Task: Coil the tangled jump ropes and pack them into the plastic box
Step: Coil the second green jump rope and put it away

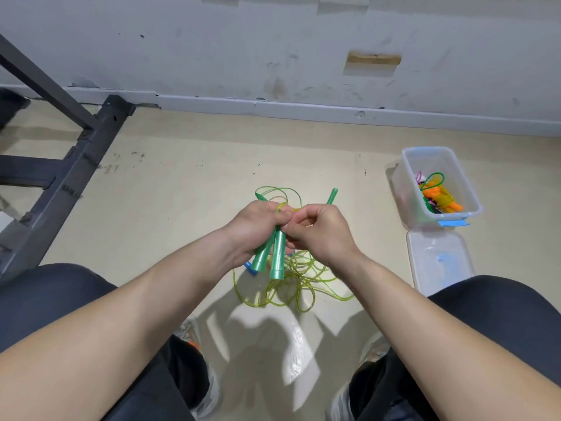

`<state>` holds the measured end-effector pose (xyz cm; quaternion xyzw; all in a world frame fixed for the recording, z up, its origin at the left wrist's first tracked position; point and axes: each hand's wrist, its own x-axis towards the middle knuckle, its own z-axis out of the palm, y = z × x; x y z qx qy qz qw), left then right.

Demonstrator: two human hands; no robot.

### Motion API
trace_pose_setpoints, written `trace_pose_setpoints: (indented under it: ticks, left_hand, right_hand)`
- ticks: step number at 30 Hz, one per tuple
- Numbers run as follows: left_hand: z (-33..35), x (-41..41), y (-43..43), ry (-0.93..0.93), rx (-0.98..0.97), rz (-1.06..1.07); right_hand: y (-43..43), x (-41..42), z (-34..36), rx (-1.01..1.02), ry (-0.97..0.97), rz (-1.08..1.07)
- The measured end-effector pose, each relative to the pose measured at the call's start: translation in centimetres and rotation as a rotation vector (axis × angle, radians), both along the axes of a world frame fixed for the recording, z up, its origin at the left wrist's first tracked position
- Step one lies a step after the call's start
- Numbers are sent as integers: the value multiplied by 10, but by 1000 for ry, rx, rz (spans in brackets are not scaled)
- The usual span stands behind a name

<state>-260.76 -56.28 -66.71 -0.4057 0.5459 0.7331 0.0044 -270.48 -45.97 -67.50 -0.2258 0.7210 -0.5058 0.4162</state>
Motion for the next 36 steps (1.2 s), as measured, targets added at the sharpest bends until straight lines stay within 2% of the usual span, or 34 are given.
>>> trace_pose_setpoints:
  ticks: [2,4,5,6,7,9,12,17,21,25,30,33,36]
  left_hand:
    - [-1,-1,-4,-30,-16,-34]
    - [-1,-1,-8,-72,-60,-113]
    - [0,-1,-10,-90,-91,-184]
    - [2,-1,-11,-95,-121,-270]
    - [4,-1,-12,-81,-136,-355]
    - [8,0,-15,-13,-112,-469]
    - [10,5,-21,18,-75,-568]
    - [7,11,-11,39,20,-550]
    - [6,13,-1,77,19,-403]
    - [2,17,6,203,153,-297]
    - [-2,19,11,285,307,-230]
    - [-2,19,14,270,297,-205]
    - [1,19,15,257,304,-285]
  right_hand:
    - [0,-13,1,92,251,154]
    - [1,-26,4,115,487,141]
    - [1,-31,4,74,514,131]
    - [1,-35,5,16,439,170]
    - [1,-38,4,-37,282,244]
    - [4,-39,1,-39,76,392]
    - [9,-50,1,78,248,428]
    - [22,-67,7,14,262,389]
    - [26,-66,10,-156,88,302]
    - [27,-64,14,-257,-23,228]
    - [24,-62,13,-245,-4,240]
    - [22,-60,13,-216,22,278]
    - [21,-58,15,-193,10,260]
